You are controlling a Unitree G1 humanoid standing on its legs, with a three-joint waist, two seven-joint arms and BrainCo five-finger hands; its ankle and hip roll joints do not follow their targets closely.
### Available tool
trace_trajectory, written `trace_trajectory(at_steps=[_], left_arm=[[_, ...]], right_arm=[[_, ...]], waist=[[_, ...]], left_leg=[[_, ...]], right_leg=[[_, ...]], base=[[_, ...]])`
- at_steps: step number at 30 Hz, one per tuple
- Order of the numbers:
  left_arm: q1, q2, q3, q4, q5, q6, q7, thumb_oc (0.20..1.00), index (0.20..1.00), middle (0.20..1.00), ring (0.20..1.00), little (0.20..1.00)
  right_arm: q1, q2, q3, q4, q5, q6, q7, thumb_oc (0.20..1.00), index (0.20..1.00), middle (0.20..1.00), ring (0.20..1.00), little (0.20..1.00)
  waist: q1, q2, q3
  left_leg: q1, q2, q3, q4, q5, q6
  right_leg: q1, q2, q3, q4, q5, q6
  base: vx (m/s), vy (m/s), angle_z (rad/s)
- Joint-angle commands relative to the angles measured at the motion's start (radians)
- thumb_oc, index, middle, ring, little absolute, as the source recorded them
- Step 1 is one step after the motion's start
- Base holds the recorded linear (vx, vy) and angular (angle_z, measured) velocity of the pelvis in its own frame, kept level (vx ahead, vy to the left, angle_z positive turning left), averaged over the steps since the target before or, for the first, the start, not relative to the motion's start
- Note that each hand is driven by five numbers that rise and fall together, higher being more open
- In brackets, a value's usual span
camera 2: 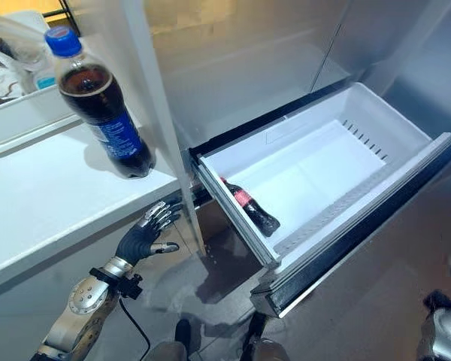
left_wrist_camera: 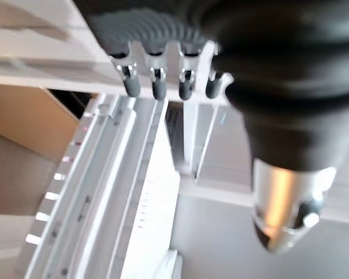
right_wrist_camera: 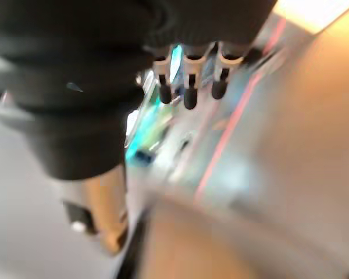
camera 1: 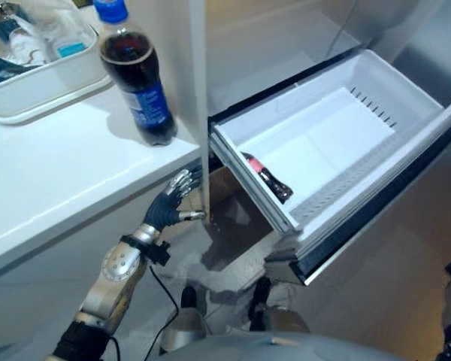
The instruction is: Take the drinks into the refrigerator
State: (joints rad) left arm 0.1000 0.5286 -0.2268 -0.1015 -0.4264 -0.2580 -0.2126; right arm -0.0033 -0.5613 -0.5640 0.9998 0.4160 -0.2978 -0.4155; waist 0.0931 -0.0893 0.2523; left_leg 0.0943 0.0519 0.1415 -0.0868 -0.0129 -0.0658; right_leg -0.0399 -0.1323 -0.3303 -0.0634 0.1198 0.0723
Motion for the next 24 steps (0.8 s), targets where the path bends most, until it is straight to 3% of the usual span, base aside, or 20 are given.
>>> trace_trajectory(at_steps=[1,4,5,8,12,13,15,19,21,24], left_arm=[[-0.007,-0.014,0.040,-0.044,-0.033,-0.038,-0.017,1.000,1.000,1.000,1.000,1.000],[-0.009,-0.013,0.038,-0.052,-0.039,-0.037,-0.016,1.000,1.000,1.000,1.000,1.000],[-0.012,-0.012,0.035,-0.060,-0.044,-0.038,-0.015,1.000,1.000,1.000,1.000,1.000],[-0.015,-0.013,0.034,-0.068,-0.052,-0.039,-0.009,1.000,1.000,1.000,1.000,1.000],[-0.030,-0.013,-0.004,-0.072,-0.056,-0.043,0.010,1.000,1.000,1.000,1.000,1.000],[-0.031,-0.013,-0.003,-0.072,-0.056,-0.043,0.010,1.000,1.000,1.000,1.000,1.000],[-0.032,-0.015,-0.030,-0.071,-0.059,-0.043,0.026,1.000,1.000,1.000,1.000,1.000],[-0.028,-0.028,-0.047,-0.052,-0.053,-0.043,0.048,1.000,1.000,1.000,1.000,1.000],[-0.015,-0.037,-0.049,-0.038,-0.043,-0.038,0.065,1.000,1.000,1.000,1.000,1.000],[-0.014,-0.044,-0.058,-0.032,-0.041,-0.038,0.061,1.000,1.000,1.000,1.000,1.000]], right_arm=[[-0.035,-0.059,0.067,0.196,0.053,0.036,0.090,0.200,0.200,0.200,0.200,0.200],[-0.060,-0.036,0.132,0.295,0.017,0.069,0.113,0.200,0.200,0.200,0.200,0.200],[-0.095,0.009,0.220,0.341,-0.035,0.096,0.140,0.200,0.200,0.200,0.200,0.200],[-0.144,0.061,0.293,0.352,-0.068,0.109,0.143,0.200,0.200,0.200,0.200,0.200],[-0.318,0.179,0.516,0.295,-0.197,0.122,0.135,0.200,0.200,0.200,0.200,0.200],[-0.320,0.179,0.517,0.295,-0.197,0.122,0.134,0.200,0.200,0.200,0.200,0.200],[-0.429,0.218,0.633,0.205,-0.275,0.116,0.112,0.200,0.200,0.200,0.200,0.200],[-0.522,0.237,0.728,0.075,-0.353,0.115,0.092,0.200,0.200,0.200,0.200,0.200],[-0.596,0.232,0.828,-0.134,-0.453,0.118,0.093,0.200,0.200,0.200,0.200,0.200],[-0.672,0.228,0.888,-0.181,-0.532,0.128,0.098,0.200,0.200,0.200,0.200,0.200]], waist=[[0.014,0.022,-0.013],[0.022,0.026,-0.012],[0.037,0.035,-0.012],[0.046,0.038,-0.013],[0.092,0.051,-0.018],[0.088,0.048,-0.018],[0.116,0.052,-0.020],[0.135,0.048,-0.022],[0.151,0.045,-0.020],[0.172,0.040,-0.021]], left_leg=[[-0.041,-0.044,-0.021,0.000,-0.041,0.055],[-0.041,-0.048,-0.022,0.000,-0.035,0.056],[-0.033,-0.046,-0.025,0.000,-0.041,0.054],[-0.034,-0.048,-0.028,0.000,-0.033,0.054],[-0.021,-0.047,-0.036,0.000,-0.038,0.050],[-0.027,-0.050,-0.038,0.000,-0.031,0.051],[-0.019,-0.047,-0.044,0.000,-0.034,0.048],[-0.025,-0.053,-0.057,0.000,-0.024,0.050],[-0.027,-0.054,-0.066,0.000,-0.023,0.050],[-0.036,-0.057,-0.079,0.000,-0.017,0.050]], right_leg=[[0.018,0.011,-0.021,0.118,-0.094,0.044],[0.022,0.007,-0.029,0.114,-0.088,0.043],[0.034,0.006,-0.038,0.113,-0.094,0.043],[0.042,0.002,-0.048,0.107,-0.088,0.042],[0.068,0.002,-0.059,0.095,-0.091,0.041],[0.065,0.000,-0.062,0.092,-0.085,0.041],[0.076,-0.001,-0.070,0.092,-0.089,0.041],[0.082,-0.005,-0.083,0.088,-0.084,0.039],[0.088,-0.008,-0.091,0.088,-0.084,0.039],[0.093,-0.012,-0.109,0.084,-0.082,0.040]], base=[[0.00,0.000,0.00],[0.02,-0.002,-0.02],[0.00,0.000,0.00],[0.02,0.000,0.00],[0.02,0.000,0.03],[0.04,0.005,0.02],[0.03,0.004,0.08],[0.02,0.000,0.14],[0.00,0.004,0.07],[0.00,-0.006,0.03]])
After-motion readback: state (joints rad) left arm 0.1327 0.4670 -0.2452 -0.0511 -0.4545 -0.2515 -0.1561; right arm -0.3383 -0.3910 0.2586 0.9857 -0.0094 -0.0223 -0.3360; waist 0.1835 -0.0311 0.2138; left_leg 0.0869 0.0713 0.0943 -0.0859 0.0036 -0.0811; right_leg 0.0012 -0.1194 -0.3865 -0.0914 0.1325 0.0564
